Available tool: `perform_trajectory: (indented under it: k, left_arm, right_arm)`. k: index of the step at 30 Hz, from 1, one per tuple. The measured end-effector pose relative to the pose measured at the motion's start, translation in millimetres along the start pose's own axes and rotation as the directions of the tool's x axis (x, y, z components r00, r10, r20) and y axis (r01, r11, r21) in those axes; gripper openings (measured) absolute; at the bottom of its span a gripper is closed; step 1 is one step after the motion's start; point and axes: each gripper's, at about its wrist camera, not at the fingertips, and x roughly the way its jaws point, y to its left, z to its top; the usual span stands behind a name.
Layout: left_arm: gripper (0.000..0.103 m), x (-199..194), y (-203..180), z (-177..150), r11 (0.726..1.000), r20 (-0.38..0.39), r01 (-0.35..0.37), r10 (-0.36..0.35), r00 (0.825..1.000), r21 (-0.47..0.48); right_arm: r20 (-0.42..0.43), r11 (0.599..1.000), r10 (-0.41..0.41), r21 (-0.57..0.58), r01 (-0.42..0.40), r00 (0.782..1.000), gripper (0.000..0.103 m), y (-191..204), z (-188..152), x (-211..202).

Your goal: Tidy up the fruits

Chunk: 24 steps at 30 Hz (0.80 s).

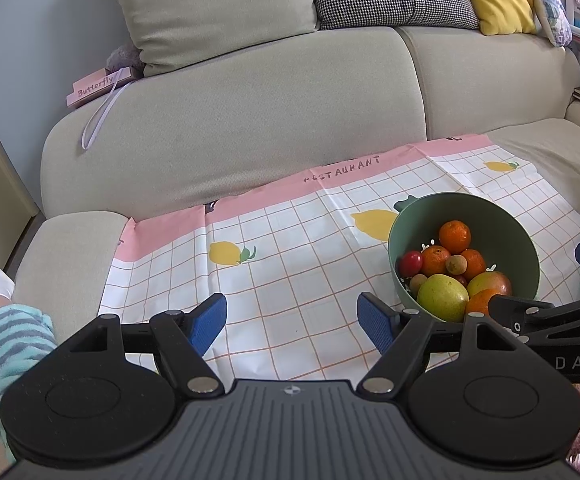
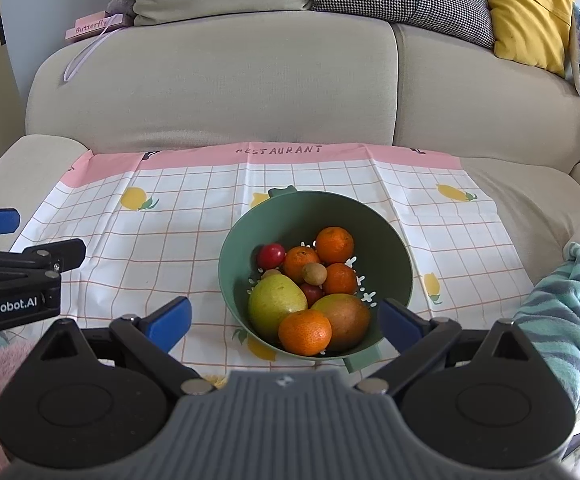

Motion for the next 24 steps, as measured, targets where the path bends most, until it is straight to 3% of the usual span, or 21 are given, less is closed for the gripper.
perform_trajectory:
  k: [24]
  left_arm:
    - [0.087, -1.6, 2.9, -0.1, 1.000, 0.003, 0.006, -0.006, 1.000, -0.012]
  right_arm:
    - [0.001, 1.000, 0.007, -0.008, -0.007, 1.000, 0.096, 0.8, -1.5, 1.5]
